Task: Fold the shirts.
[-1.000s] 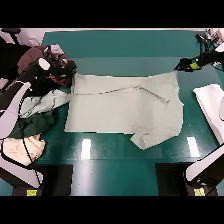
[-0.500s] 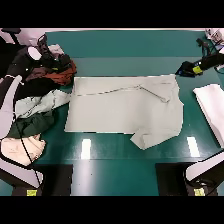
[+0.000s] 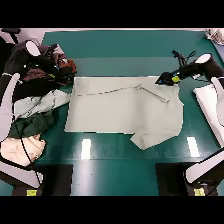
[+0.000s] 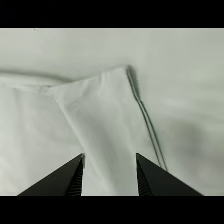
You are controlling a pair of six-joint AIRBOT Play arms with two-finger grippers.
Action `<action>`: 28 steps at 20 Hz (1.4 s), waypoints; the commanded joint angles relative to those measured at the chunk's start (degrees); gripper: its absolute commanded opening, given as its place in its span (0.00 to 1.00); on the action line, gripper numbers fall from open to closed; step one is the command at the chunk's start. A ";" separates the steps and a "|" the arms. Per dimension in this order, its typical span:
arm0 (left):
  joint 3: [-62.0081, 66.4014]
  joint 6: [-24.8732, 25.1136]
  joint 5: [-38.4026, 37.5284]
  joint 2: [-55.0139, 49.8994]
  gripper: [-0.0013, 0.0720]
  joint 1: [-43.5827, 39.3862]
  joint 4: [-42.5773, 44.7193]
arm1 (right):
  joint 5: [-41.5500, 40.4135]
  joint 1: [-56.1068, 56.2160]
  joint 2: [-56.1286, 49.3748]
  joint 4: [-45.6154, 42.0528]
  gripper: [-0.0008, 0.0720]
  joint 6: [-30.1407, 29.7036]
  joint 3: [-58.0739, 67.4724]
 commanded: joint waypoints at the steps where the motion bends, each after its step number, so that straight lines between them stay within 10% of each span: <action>1: 0.07 1.03 -2.89 0.04 0.47 -2.36 0.28 | -2.84 3.39 -3.06 0.02 0.54 -2.14 5.22; 13: 0.07 1.01 -1.53 0.04 0.47 -3.04 1.68 | -2.27 3.63 -6.93 -5.35 0.53 -1.55 6.16; 18: 0.07 1.01 -1.44 0.04 0.47 -3.04 1.70 | -2.16 5.05 -6.40 -5.22 0.04 -1.57 5.99; 28: 0.07 0.68 -4.72 0.04 0.47 -3.04 2.82 | 24.11 11.19 4.11 -5.77 0.04 13.64 5.92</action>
